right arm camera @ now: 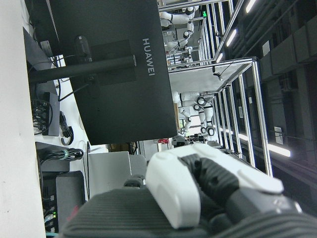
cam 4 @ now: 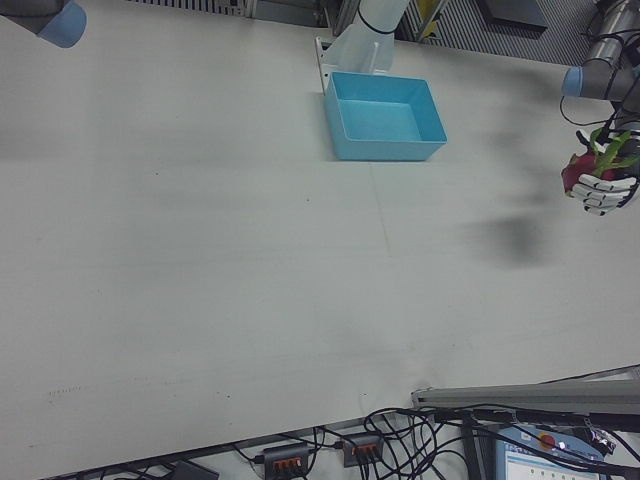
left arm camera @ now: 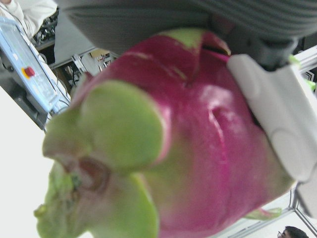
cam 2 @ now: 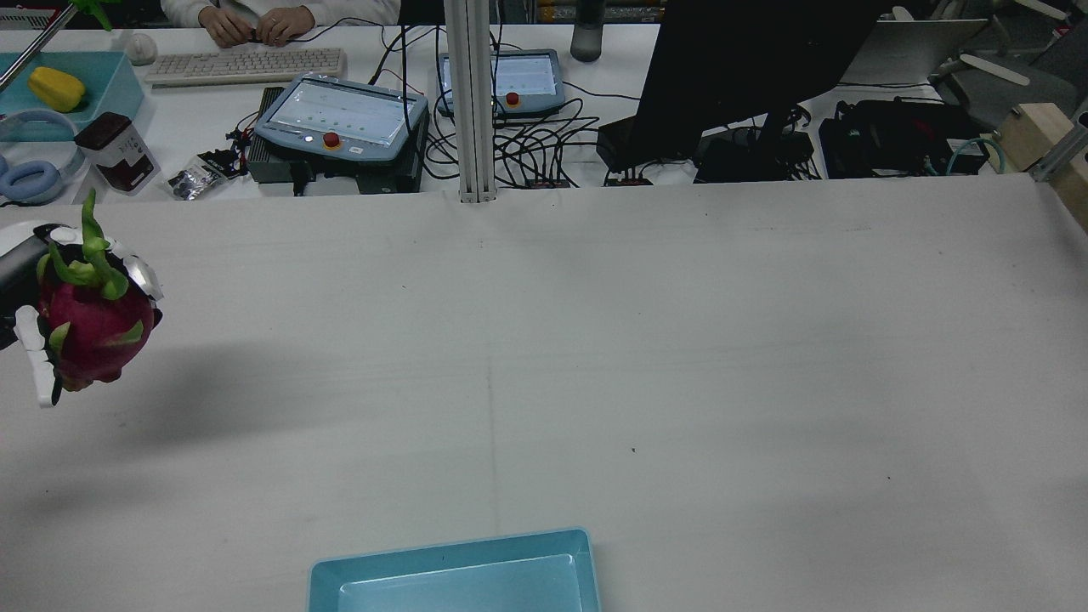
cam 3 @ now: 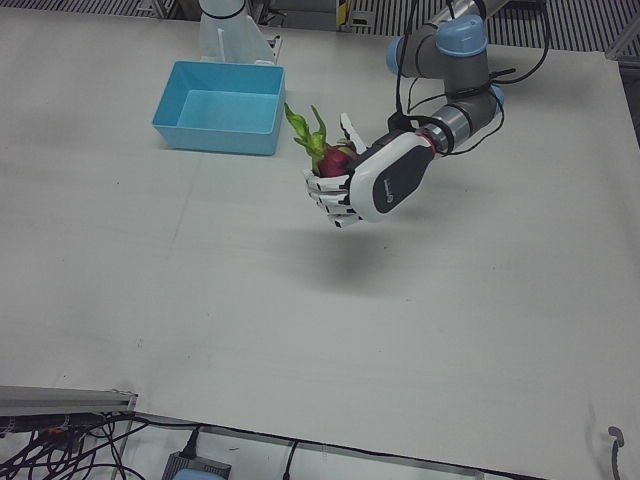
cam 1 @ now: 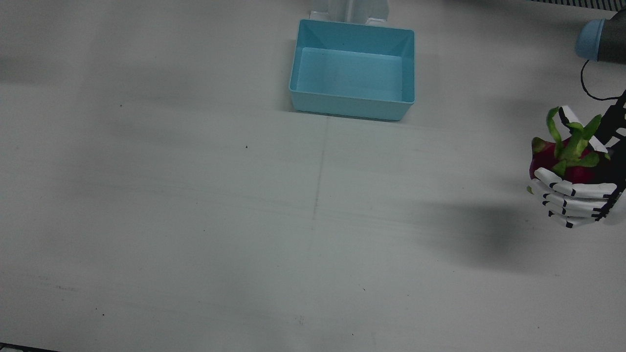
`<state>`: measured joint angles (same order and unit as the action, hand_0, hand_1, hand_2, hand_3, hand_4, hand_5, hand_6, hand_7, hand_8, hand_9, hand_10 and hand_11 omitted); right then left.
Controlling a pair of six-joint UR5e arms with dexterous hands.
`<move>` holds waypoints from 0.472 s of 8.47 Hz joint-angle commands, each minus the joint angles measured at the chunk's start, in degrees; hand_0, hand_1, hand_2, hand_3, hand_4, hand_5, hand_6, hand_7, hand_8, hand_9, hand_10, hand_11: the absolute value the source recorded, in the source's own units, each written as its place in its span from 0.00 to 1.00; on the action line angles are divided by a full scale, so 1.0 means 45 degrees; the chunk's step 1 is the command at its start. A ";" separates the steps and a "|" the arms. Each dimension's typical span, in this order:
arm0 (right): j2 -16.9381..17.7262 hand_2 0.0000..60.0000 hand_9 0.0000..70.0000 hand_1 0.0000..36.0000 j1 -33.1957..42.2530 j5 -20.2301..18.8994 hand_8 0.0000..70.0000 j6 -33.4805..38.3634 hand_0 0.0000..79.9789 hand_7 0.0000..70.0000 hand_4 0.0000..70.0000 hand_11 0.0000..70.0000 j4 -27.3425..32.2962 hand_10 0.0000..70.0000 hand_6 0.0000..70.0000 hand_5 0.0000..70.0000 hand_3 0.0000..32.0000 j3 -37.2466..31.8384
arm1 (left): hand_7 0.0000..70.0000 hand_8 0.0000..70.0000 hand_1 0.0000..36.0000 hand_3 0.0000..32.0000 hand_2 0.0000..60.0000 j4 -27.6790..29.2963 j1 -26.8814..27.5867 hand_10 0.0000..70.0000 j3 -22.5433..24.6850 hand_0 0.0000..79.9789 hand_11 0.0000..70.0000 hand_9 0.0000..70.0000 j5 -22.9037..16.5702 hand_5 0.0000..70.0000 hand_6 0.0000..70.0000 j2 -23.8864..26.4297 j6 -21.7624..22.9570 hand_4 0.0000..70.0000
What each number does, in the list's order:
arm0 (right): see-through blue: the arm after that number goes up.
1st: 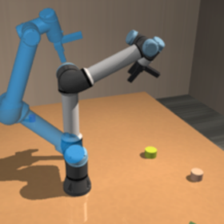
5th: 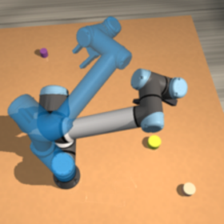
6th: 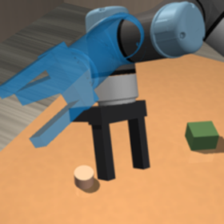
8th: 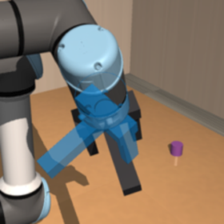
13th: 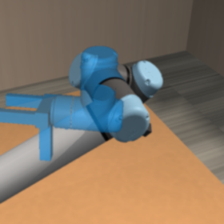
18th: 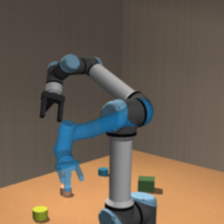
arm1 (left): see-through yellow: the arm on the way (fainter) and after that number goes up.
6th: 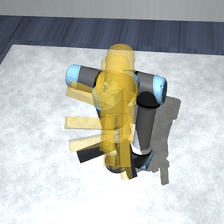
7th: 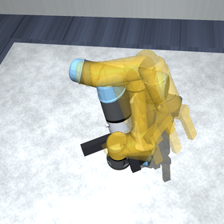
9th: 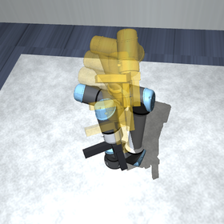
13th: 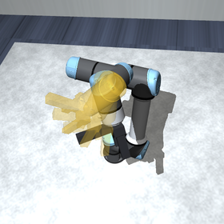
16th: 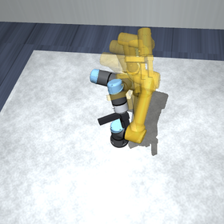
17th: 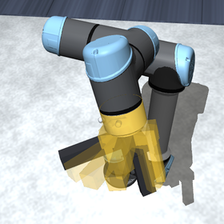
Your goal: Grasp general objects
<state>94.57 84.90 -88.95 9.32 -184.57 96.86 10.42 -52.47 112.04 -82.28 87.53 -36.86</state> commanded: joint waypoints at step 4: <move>0.0000 0.00 0.00 0.00 0.0000 0.0000 0.00 0.0000 0.00 0.00 0.00 0.00 0.0000 0.00 0.00 0.00 0.00 0.0000 | 1.00 1.00 0.45 0.00 1.00 -0.1493 0.3705 1.00 0.1958 0.64 1.00 1.00 -0.0172 1.00 1.00 0.1074 0.0067 1.00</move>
<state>94.57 84.90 -88.95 9.32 -184.57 96.86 6.56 -41.44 119.20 -82.97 89.53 -36.39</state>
